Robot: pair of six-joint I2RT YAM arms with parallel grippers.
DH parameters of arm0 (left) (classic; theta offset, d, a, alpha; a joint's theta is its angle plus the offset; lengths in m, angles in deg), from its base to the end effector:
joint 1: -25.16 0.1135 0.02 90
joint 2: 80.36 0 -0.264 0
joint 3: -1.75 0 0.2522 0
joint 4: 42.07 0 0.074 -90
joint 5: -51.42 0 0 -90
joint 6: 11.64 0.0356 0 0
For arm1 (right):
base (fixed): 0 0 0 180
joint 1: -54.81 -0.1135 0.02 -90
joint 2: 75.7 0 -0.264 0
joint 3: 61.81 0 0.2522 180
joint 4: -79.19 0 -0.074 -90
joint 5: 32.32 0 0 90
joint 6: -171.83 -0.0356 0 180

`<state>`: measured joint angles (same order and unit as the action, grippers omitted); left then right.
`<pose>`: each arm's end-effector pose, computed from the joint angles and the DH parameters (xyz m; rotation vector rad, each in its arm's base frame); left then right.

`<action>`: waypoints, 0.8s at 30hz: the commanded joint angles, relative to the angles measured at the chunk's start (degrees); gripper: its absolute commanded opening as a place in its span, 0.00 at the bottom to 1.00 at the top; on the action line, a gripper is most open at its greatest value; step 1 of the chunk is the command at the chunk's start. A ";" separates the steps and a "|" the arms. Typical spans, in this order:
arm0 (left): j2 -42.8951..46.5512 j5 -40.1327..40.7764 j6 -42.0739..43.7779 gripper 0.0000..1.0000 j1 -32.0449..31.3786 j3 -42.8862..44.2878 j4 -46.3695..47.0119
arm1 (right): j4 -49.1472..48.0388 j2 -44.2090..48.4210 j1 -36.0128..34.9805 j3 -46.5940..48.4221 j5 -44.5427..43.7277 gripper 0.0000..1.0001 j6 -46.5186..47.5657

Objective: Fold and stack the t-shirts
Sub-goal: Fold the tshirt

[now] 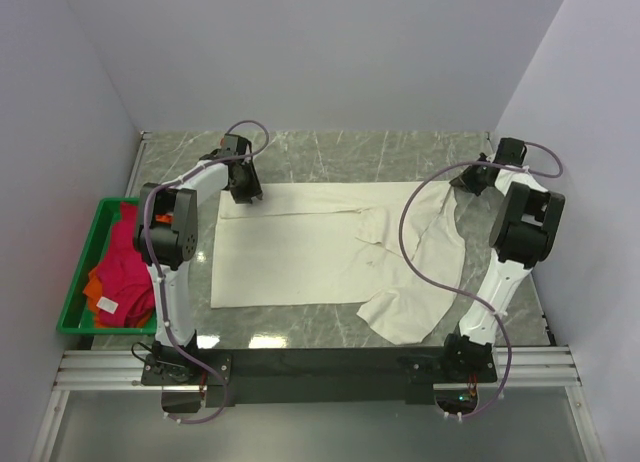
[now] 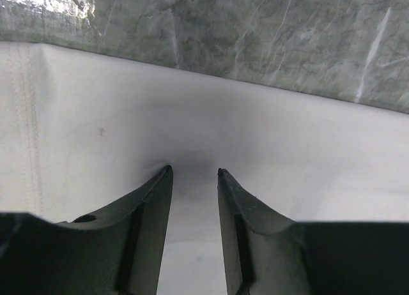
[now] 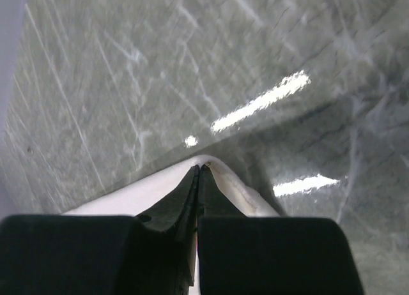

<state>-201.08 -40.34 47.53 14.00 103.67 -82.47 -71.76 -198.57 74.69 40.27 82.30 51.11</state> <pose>0.4410 -0.0881 0.1651 -0.4391 2.5979 -0.2978 0.4448 -0.1451 0.1644 0.8589 2.2682 0.6087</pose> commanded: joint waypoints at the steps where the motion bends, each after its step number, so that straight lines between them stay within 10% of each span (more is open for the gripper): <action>1: -3.81 1.58 1.47 0.41 1.05 -0.45 -3.95 | 2.99 -2.02 1.21 5.46 -3.00 0.01 -0.04; 13: -1.97 2.99 2.26 0.57 1.14 0.17 -2.81 | 3.44 -0.80 1.04 6.62 -5.73 0.37 0.66; 24: -1.35 2.20 1.12 0.63 1.14 0.08 -1.58 | -0.96 7.38 -2.91 -3.58 -2.12 0.42 2.16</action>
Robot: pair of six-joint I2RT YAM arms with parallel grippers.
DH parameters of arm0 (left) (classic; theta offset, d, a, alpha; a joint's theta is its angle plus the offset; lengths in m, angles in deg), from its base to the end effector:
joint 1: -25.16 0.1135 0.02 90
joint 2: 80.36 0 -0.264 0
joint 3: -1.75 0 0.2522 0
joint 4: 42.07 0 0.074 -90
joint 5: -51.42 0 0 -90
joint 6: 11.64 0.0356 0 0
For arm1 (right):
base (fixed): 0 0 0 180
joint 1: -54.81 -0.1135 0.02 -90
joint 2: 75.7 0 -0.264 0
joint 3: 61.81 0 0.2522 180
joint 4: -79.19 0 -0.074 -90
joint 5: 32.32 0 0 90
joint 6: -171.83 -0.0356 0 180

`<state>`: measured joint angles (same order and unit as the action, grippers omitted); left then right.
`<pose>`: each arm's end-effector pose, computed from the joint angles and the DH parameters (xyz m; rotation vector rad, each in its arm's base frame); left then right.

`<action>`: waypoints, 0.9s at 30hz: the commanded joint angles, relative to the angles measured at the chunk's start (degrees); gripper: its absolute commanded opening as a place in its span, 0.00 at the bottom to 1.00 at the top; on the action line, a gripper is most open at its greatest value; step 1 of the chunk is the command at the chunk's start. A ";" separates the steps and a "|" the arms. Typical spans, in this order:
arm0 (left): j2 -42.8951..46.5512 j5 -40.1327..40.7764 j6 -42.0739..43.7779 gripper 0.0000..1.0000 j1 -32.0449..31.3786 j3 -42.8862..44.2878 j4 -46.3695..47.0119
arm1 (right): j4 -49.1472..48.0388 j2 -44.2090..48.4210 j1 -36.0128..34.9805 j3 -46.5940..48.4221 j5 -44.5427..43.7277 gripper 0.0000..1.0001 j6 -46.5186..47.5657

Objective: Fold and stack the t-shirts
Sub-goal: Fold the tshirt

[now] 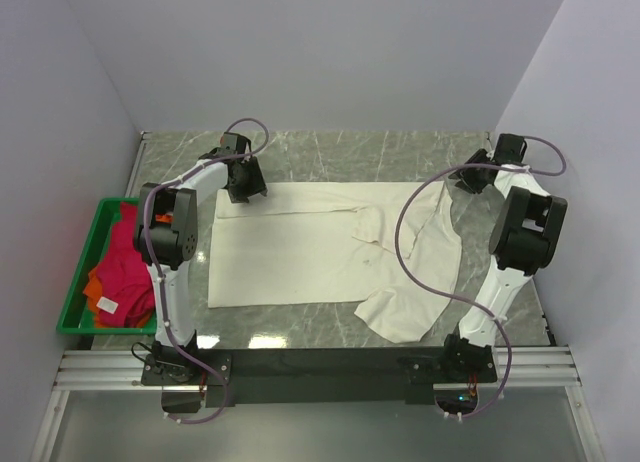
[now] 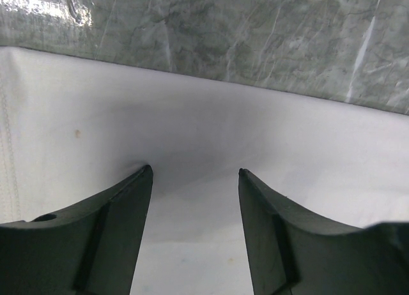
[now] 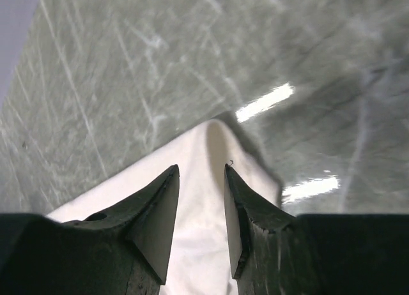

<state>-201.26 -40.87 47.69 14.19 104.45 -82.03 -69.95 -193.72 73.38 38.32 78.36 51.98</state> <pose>0.4444 -0.0876 0.1682 -0.4332 2.5824 -0.3144 0.4351 -0.1329 0.1884 0.8374 2.2660 0.5267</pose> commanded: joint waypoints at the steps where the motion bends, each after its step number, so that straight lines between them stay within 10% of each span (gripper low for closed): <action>1: -1.27 2.72 0.97 0.63 0.94 -0.79 -2.02 | -2.95 2.18 -1.95 -1.73 1.99 0.42 1.19; 27: -2.41 2.90 0.62 0.62 1.03 -1.50 -1.66 | -2.69 -4.24 -2.22 -1.64 3.13 0.29 1.46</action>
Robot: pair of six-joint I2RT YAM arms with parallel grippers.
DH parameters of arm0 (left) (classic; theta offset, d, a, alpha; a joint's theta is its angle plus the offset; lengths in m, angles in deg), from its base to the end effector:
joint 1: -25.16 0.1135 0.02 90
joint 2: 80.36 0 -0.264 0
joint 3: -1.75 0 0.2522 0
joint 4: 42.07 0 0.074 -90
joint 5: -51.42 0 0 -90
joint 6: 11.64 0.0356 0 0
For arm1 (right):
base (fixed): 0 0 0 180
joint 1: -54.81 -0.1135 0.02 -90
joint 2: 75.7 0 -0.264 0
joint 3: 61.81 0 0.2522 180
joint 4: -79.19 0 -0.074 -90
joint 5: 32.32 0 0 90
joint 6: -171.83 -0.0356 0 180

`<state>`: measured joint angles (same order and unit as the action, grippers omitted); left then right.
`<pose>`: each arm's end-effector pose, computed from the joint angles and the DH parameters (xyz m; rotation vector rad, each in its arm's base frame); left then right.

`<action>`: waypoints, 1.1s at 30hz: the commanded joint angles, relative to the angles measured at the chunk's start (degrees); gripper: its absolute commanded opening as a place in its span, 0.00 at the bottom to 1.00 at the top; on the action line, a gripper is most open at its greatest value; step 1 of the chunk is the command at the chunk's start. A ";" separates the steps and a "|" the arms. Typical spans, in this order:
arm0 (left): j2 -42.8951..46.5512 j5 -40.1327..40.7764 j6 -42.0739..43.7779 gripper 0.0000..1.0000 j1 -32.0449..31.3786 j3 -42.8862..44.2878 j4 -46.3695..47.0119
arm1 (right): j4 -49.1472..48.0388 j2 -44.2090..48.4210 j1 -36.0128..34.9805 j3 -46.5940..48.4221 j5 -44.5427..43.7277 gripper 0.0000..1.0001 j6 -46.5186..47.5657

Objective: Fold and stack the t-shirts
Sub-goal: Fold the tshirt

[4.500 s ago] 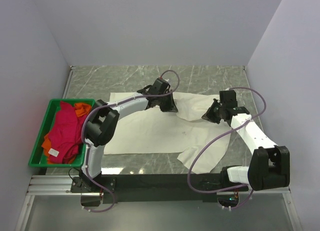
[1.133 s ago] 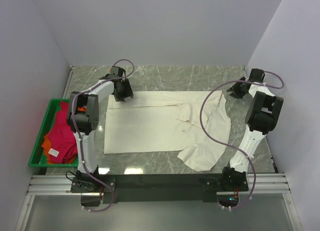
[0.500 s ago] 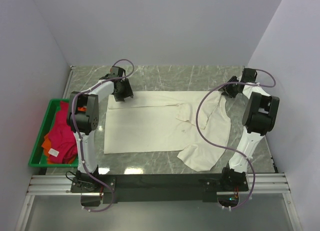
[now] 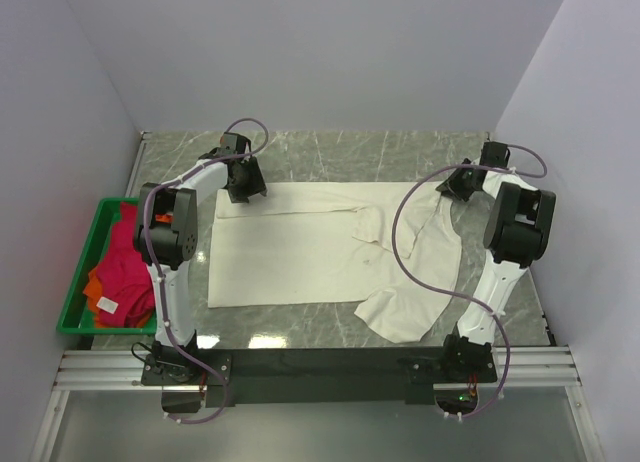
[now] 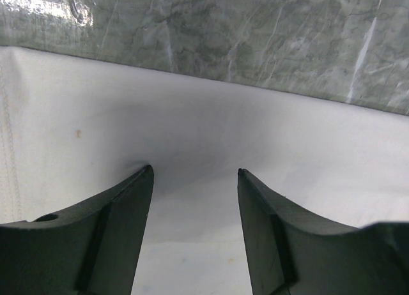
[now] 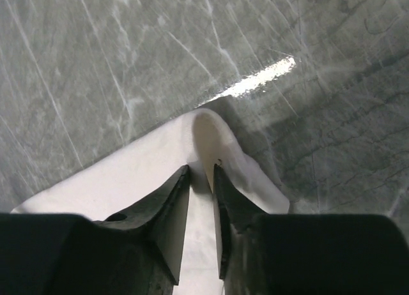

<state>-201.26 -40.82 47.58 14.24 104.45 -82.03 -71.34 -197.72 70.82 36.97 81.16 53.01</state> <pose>0.4445 -0.0872 0.1682 -0.4371 2.5816 -0.3137 0.4425 -0.1122 0.1530 0.7835 2.3546 0.6044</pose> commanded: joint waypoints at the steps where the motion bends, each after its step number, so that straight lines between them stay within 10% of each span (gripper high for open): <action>1: -2.41 2.86 0.73 0.62 0.99 -1.41 -1.75 | -1.46 -0.15 0.34 -0.46 0.42 0.27 0.52; 7: -2.58 3.12 1.08 0.61 1.34 -1.41 -2.28 | -0.77 0.37 0.51 -0.03 -2.38 0.01 -0.01; 19: -3.11 4.26 2.22 0.59 2.22 -1.23 -3.60 | 6.53 -3.58 0.78 10.35 -7.22 0.00 1.75; 33: 2.33 1.01 0.64 0.82 2.22 1.58 -3.16 | 6.62 8.97 -1.24 5.43 -13.90 0.46 1.40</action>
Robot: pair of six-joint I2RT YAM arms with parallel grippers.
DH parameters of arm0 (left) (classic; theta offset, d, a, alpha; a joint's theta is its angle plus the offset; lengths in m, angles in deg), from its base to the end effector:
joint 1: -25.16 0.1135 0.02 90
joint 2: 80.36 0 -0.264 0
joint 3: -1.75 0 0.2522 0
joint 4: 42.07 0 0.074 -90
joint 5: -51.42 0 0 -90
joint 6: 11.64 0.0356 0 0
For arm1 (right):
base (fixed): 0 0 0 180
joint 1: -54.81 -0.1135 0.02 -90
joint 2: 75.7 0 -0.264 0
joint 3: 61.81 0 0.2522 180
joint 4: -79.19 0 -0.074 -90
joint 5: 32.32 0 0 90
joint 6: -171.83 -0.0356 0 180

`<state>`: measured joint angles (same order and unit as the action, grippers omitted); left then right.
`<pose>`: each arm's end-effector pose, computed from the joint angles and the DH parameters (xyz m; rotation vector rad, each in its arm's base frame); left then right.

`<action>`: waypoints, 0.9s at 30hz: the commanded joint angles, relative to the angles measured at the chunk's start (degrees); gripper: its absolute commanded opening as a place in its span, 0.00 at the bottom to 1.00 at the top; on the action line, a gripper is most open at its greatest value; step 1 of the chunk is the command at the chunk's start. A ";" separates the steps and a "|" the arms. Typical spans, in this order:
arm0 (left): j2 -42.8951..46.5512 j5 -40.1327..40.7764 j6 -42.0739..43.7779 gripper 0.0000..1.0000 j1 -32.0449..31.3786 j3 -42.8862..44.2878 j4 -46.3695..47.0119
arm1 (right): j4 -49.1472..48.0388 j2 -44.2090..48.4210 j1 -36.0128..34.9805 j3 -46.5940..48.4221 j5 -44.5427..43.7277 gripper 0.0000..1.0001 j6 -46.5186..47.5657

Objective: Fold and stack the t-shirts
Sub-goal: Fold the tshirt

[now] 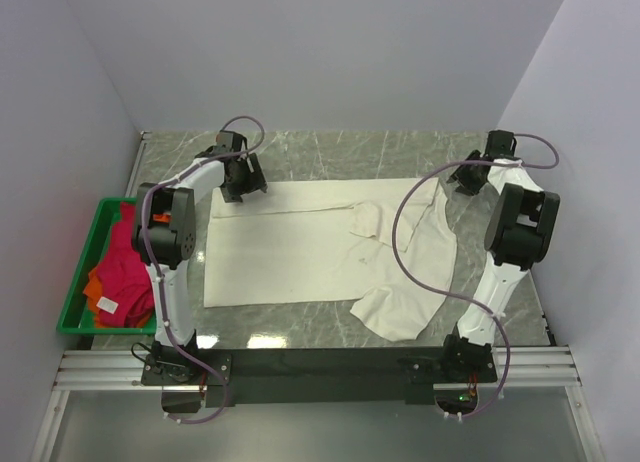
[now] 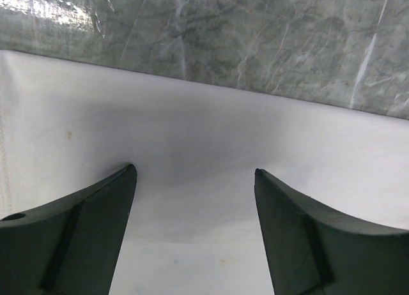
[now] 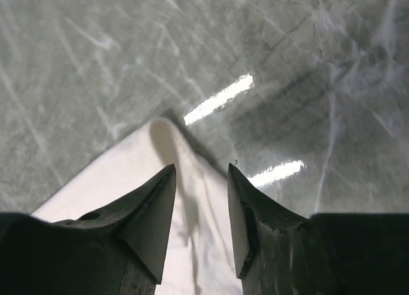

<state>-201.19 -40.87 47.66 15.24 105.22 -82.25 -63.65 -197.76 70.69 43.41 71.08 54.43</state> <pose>0.4478 -0.0798 0.1725 -0.4551 2.5664 -0.3122 0.4499 -0.1194 0.1763 0.8381 2.3727 0.3759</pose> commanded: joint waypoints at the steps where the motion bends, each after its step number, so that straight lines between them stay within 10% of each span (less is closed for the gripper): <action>1: 2.97 0.71 0.29 0.82 1.21 0.90 -2.77 | -1.07 10.08 -1.55 -2.24 -3.66 0.46 -0.29; 27: -0.71 3.78 -2.17 0.72 2.88 -3.06 -1.09 | 0.33 3.06 -6.30 -7.62 -1.19 0.40 -6.97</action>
<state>-198.29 -37.13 45.94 17.78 100.65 -83.30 -65.03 -193.13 63.39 32.46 72.79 47.29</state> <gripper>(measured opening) 0.714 0.401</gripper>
